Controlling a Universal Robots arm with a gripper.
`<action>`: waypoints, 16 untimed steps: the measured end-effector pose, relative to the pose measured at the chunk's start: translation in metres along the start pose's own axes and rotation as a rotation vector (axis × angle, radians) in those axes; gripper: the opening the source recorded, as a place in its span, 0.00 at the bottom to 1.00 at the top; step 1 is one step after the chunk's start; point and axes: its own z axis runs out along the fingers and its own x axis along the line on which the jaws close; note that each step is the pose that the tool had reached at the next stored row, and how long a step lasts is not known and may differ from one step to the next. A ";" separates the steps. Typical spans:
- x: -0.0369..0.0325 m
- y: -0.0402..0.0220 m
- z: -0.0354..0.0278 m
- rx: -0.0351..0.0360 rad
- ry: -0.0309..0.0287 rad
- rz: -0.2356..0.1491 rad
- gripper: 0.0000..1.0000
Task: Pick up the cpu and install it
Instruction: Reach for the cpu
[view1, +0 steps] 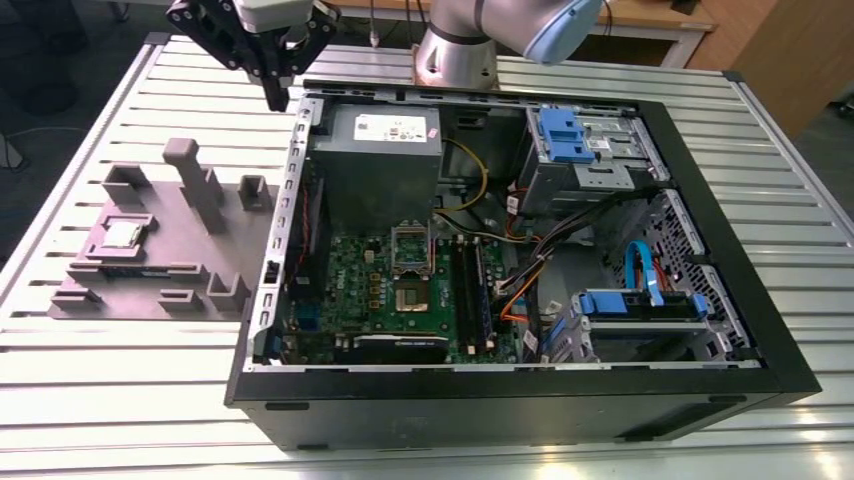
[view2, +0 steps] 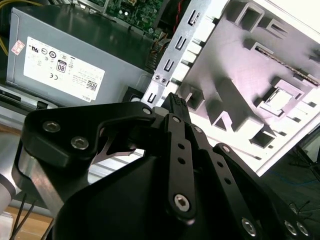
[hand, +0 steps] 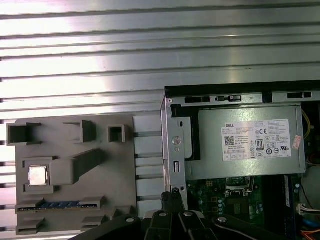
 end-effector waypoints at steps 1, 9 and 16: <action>0.0004 0.0000 0.0000 0.0000 -0.0001 0.000 0.10; 0.0046 -0.0004 -0.0001 0.0000 0.0000 0.000 0.10; 0.0072 -0.0006 -0.0001 0.0000 -0.0001 0.000 0.10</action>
